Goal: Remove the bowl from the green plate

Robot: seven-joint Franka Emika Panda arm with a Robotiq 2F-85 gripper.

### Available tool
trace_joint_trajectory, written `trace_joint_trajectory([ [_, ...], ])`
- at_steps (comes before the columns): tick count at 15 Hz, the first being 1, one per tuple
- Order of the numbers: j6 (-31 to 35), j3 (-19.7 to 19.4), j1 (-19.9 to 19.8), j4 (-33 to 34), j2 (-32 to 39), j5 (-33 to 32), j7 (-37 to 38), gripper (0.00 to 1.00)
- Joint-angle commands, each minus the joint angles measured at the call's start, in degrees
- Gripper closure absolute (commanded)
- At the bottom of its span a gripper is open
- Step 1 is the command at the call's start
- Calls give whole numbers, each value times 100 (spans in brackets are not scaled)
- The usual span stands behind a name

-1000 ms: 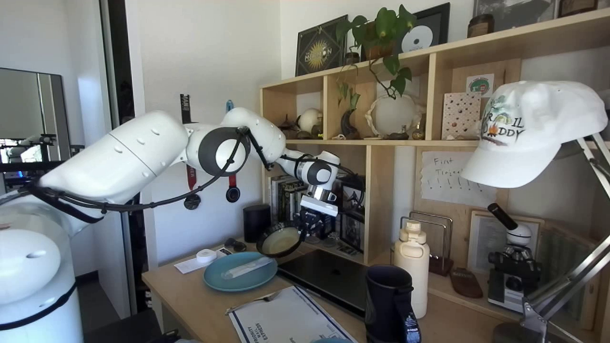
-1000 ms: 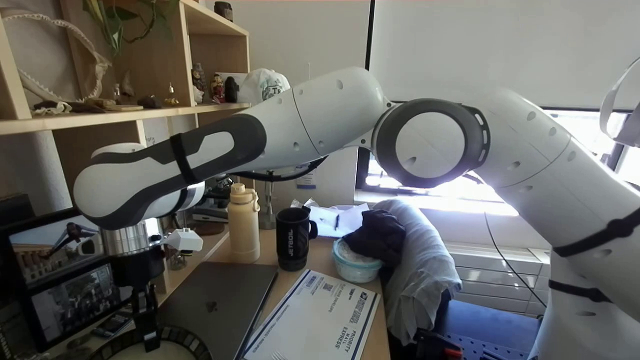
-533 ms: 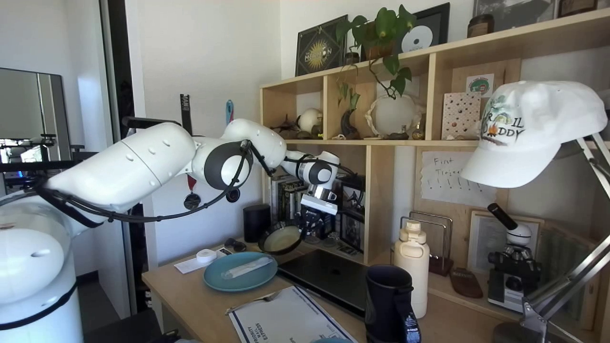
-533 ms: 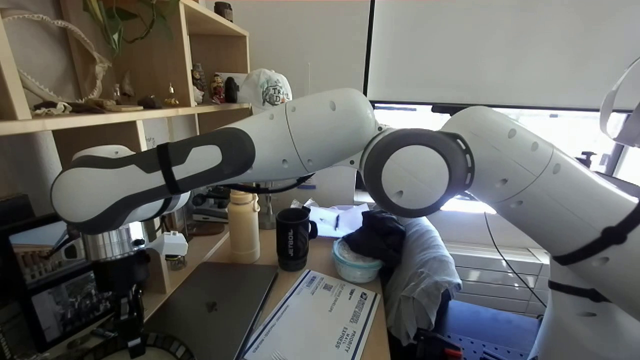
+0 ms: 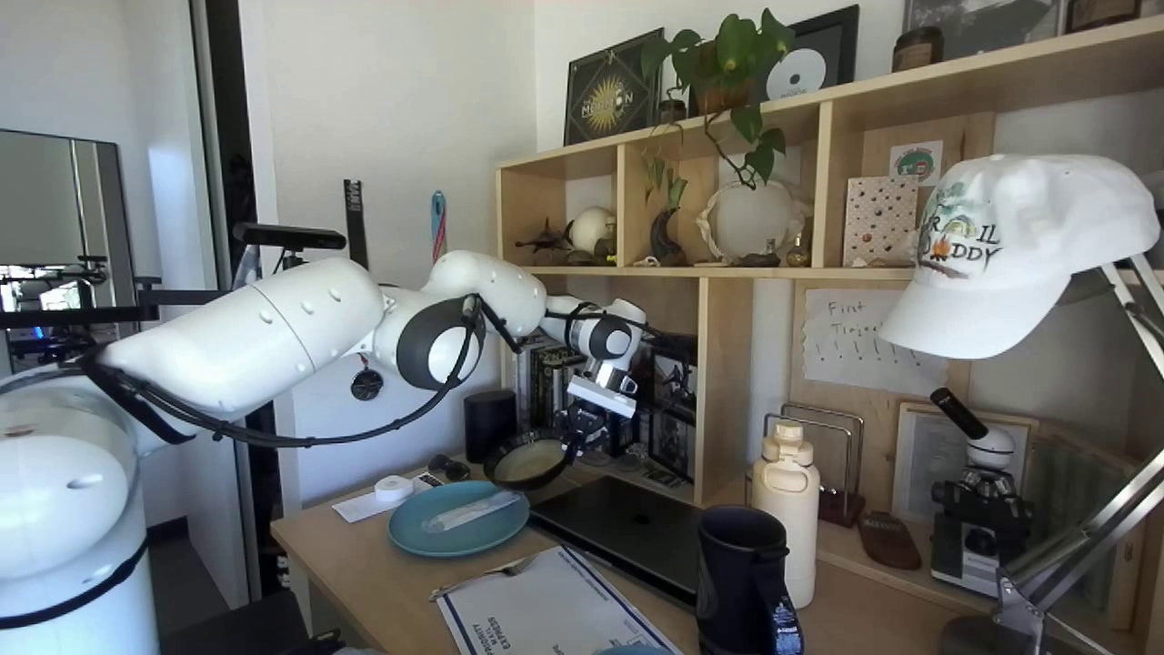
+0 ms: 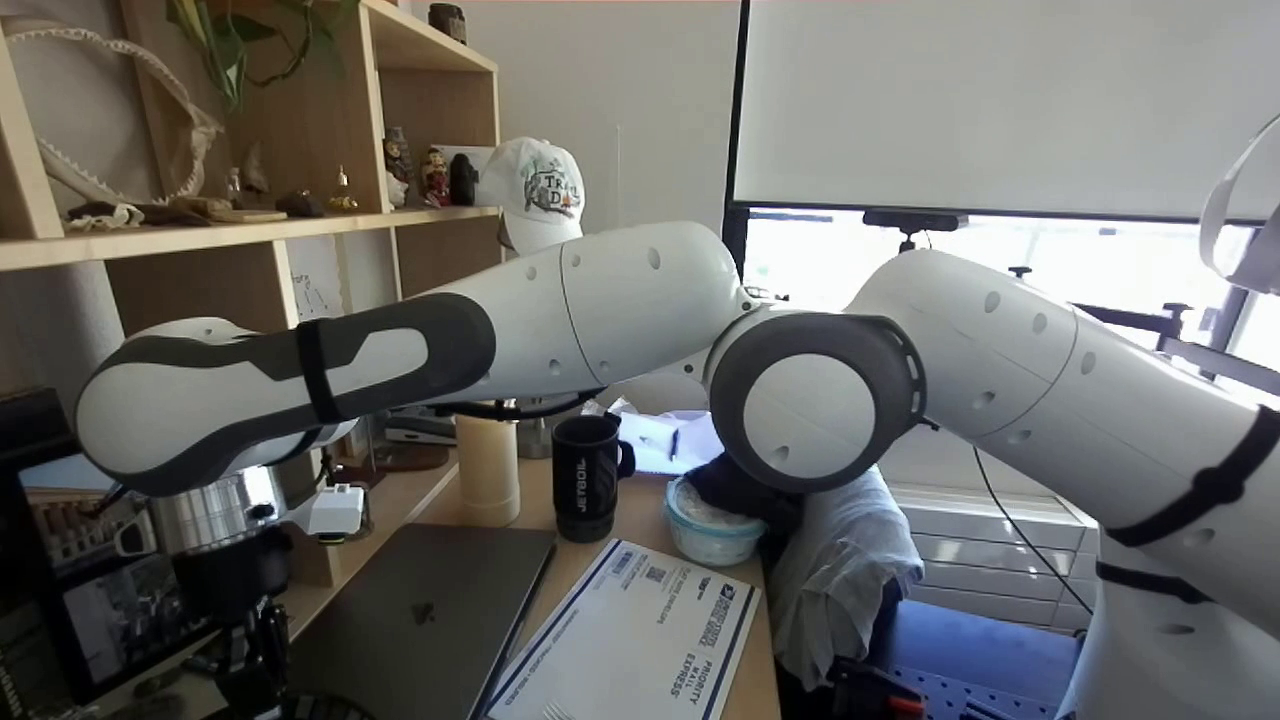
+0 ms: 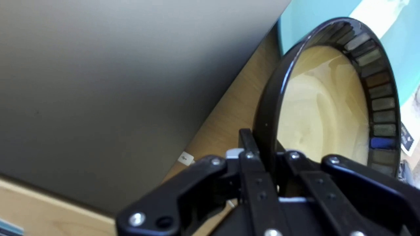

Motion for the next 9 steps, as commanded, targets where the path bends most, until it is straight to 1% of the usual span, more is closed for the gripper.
trace_joint_trajectory([
  [1,-342,40,21,548,214,110,323,95],
  [9,-389,92,-17,948,437,206,783,95],
])
